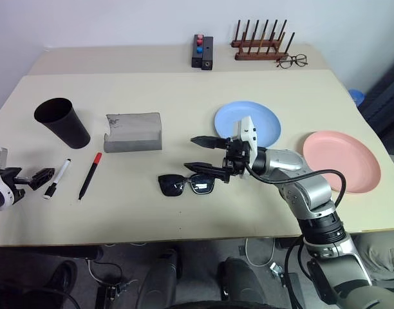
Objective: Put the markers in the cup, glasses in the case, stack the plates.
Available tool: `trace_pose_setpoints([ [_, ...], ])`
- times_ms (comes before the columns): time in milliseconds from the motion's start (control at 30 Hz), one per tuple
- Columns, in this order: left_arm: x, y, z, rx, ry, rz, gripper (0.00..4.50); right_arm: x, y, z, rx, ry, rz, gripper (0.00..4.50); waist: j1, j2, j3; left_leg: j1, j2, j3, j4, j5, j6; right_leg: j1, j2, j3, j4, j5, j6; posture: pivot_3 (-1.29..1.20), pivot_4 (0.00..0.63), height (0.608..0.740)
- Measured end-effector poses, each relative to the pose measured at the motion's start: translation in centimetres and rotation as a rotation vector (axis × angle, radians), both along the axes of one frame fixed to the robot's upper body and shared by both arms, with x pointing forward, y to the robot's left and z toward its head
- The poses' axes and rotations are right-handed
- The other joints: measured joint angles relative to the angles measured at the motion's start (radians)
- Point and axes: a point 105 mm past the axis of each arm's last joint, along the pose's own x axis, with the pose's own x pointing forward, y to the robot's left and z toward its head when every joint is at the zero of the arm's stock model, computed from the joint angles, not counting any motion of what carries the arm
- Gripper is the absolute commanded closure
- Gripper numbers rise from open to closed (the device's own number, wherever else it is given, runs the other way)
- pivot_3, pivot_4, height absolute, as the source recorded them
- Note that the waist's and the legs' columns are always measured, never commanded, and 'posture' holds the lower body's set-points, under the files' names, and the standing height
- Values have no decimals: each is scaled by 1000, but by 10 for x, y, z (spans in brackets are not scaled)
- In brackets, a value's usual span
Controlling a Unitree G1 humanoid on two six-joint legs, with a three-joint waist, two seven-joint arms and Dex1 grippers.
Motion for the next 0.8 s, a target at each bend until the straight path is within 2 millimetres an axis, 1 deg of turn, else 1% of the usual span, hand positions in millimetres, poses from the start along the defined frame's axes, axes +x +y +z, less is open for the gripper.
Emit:
trace_pose_setpoints([
  [100,5,-4,-13,-12,57,-26,0,-3,0,-5,-3,11,-4,1002,-1,0,0,0,0,0,0,0,0,0,0,0,0,0,0,0,150,735],
  [233,11,-9,-23,-27,111,-67,0,-3,-1,-6,-5,13,-14,1002,-2,0,0,0,0,0,0,0,0,-1,0,0,0,0,0,0,150,735],
  [467,18,-15,-19,-44,210,-149,0,-2,-3,-8,-15,1,-37,1002,-3,0,0,-1,0,0,-1,0,0,-1,0,0,0,0,0,0,150,735],
  [500,19,-17,-19,-42,226,-161,255,-2,-3,-8,-15,-2,-39,955,-2,0,0,-1,0,0,-1,0,0,-1,0,0,0,0,0,0,150,735],
  [567,20,-17,-19,-29,247,-169,913,-2,-3,-8,-12,-7,-45,936,-2,0,0,-1,0,0,-1,0,0,-1,0,0,0,0,0,0,150,735],
  [633,21,-16,-20,-13,264,-171,1865,-2,-4,-10,-12,-3,-52,936,-2,0,0,-1,0,0,-1,0,0,-1,0,0,0,0,0,0,150,735],
  [667,21,-16,-20,-12,267,-174,2416,-2,-4,-11,-13,-2,-56,936,-2,0,0,-1,0,0,-1,0,0,-1,0,0,0,0,0,0,150,735],
  [800,23,-19,-20,1,282,-193,4314,-1,-5,-12,-21,-9,-69,936,1,0,0,-1,0,0,-1,0,0,-1,0,0,0,0,0,0,150,735],
])
